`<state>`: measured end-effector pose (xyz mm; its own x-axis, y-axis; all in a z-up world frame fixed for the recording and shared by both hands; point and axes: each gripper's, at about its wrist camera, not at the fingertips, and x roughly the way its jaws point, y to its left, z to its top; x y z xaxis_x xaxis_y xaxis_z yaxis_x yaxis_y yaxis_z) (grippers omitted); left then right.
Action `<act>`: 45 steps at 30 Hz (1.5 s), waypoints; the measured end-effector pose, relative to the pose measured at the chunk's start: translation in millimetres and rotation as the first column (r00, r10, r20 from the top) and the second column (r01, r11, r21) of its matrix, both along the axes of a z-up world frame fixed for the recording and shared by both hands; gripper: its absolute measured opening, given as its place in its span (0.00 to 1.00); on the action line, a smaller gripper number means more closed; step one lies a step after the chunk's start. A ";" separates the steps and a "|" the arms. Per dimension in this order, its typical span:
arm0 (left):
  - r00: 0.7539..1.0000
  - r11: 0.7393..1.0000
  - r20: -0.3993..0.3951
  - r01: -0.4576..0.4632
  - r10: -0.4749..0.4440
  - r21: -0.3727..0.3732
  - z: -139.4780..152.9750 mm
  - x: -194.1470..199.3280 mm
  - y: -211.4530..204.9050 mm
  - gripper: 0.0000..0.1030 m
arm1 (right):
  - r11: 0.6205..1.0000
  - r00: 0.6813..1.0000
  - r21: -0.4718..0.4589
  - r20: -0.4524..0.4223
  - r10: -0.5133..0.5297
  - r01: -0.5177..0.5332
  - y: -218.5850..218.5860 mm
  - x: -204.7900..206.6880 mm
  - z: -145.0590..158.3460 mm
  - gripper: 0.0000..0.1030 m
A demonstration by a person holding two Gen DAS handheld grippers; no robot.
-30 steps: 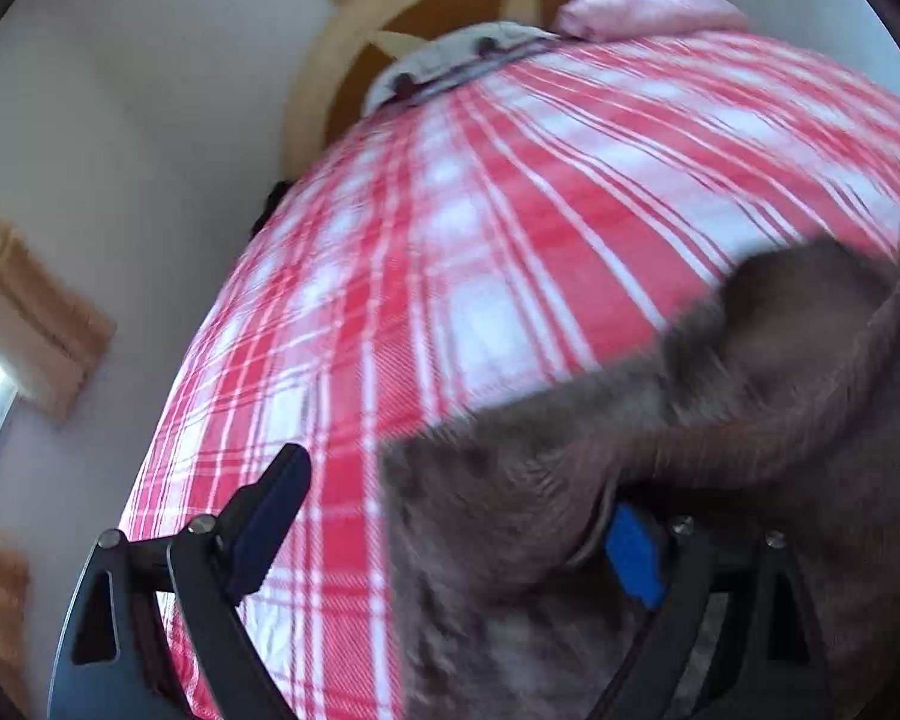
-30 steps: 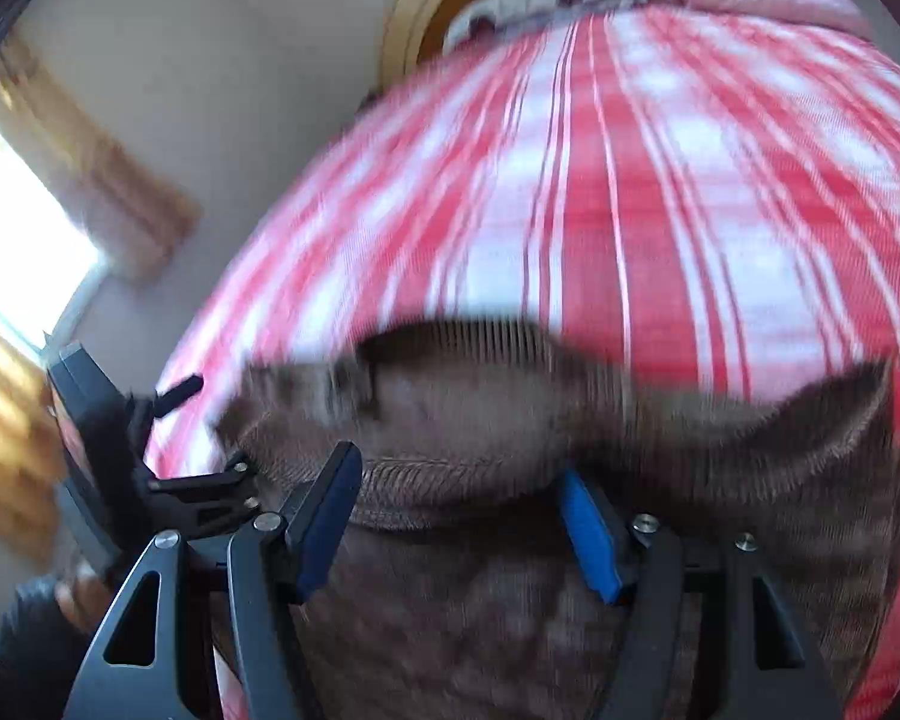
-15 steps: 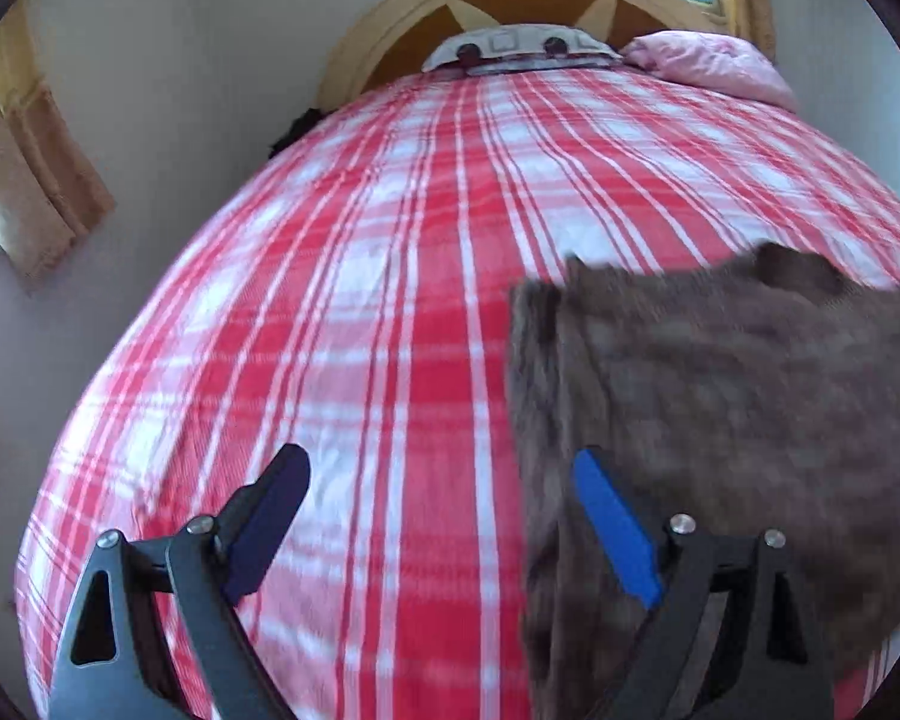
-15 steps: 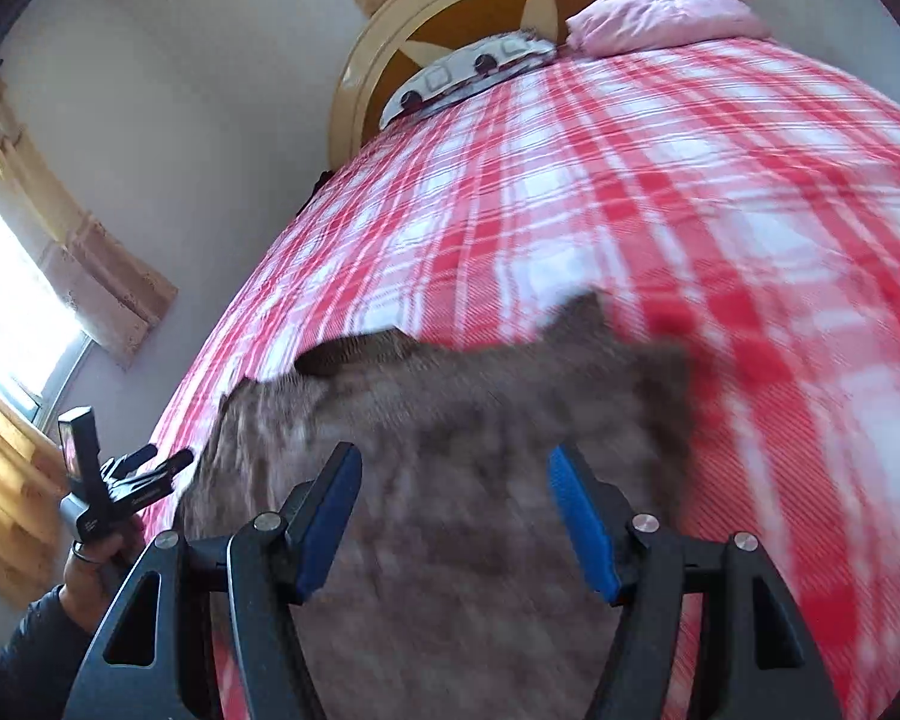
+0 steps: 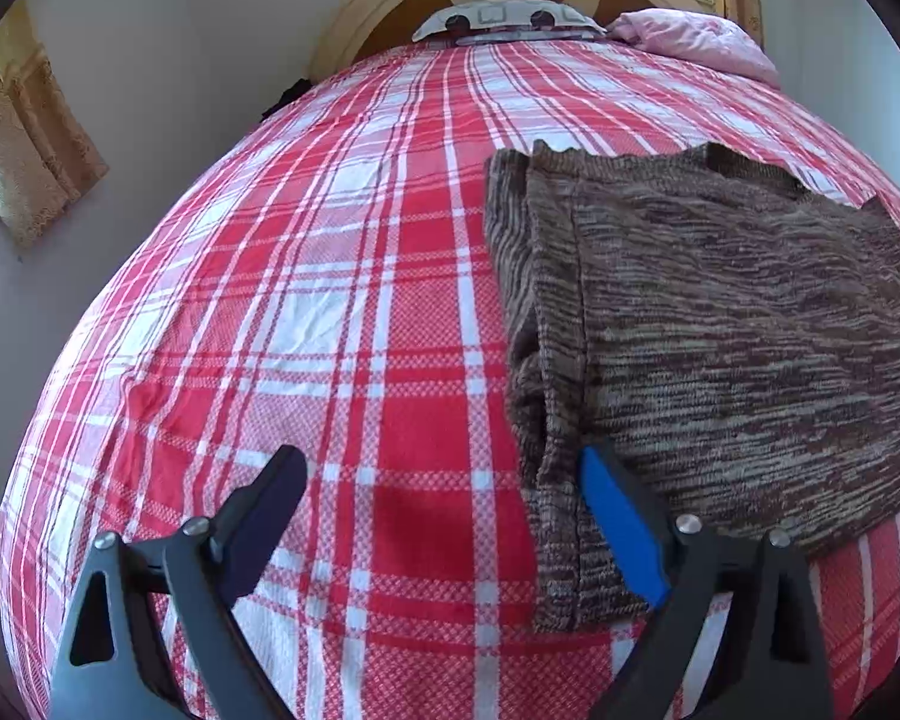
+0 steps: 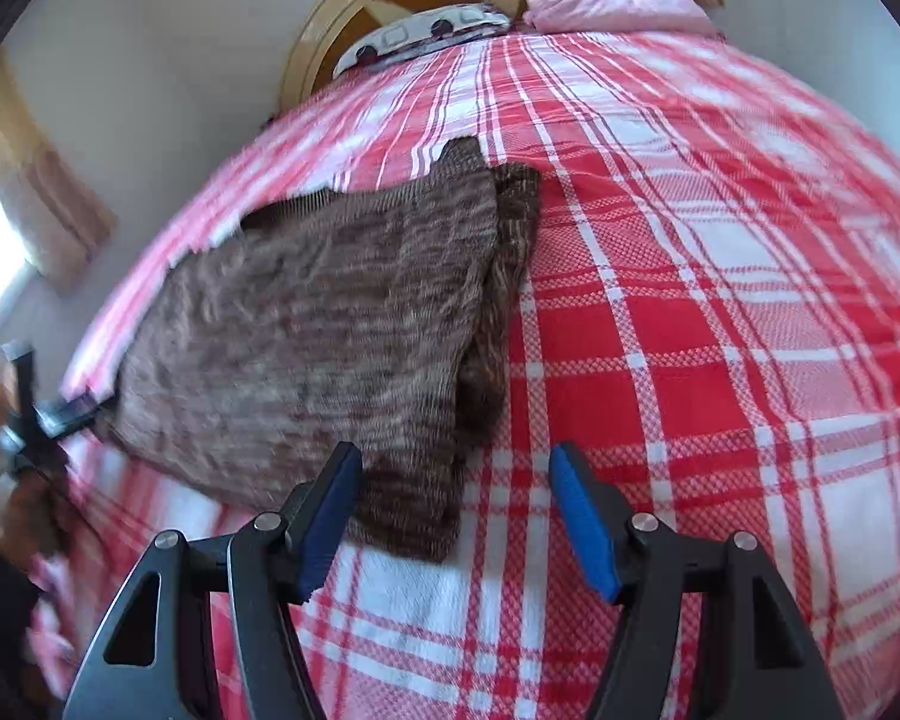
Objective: Fold small clothes
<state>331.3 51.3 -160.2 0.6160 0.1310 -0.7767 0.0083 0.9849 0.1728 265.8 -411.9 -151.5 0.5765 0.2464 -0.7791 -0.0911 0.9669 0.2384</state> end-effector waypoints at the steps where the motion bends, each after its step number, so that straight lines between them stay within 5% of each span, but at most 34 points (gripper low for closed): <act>1: 1.000 1.000 0.004 -0.004 0.004 -0.008 -0.5 -2.1 3.5 0.95 | 0.999 1.000 -0.046 -0.005 0.008 -0.008 5.3 -0.4 -0.9 0.63; 5: 0.999 0.998 -0.009 -0.032 0.031 -0.049 -2.6 -3.5 12.9 1.00 | 0.987 1.000 -0.161 0.004 0.019 -0.019 18.4 -8.6 -0.1 0.64; 8: 0.999 0.997 -0.010 -0.040 0.040 -0.067 -4.5 -4.1 15.6 1.00 | 0.997 0.996 -0.076 0.094 0.002 0.005 18.2 -15.3 25.7 0.64; 12: 0.999 0.997 -0.009 -0.040 0.040 -0.063 -4.7 -5.6 14.0 1.00 | 0.987 0.983 -0.146 0.159 0.094 -0.071 62.9 -3.0 48.0 0.64; 19: 0.999 0.982 -0.039 -0.043 0.037 -0.183 -8.0 -5.6 29.5 1.00 | 0.959 0.997 -0.276 0.016 0.070 -0.063 96.9 32.2 3.7 0.64; 22: 0.999 0.984 -0.039 -0.035 0.029 -0.174 -8.3 -7.8 26.9 1.00 | 0.950 0.995 -0.305 0.044 0.086 -0.068 94.4 15.4 -7.7 0.64; 45: 0.999 0.977 -0.040 0.024 -0.033 -0.212 -6.7 -38.2 35.2 1.00 | 0.929 0.996 -0.360 -0.013 0.088 -0.087 102.9 -6.5 -3.9 0.64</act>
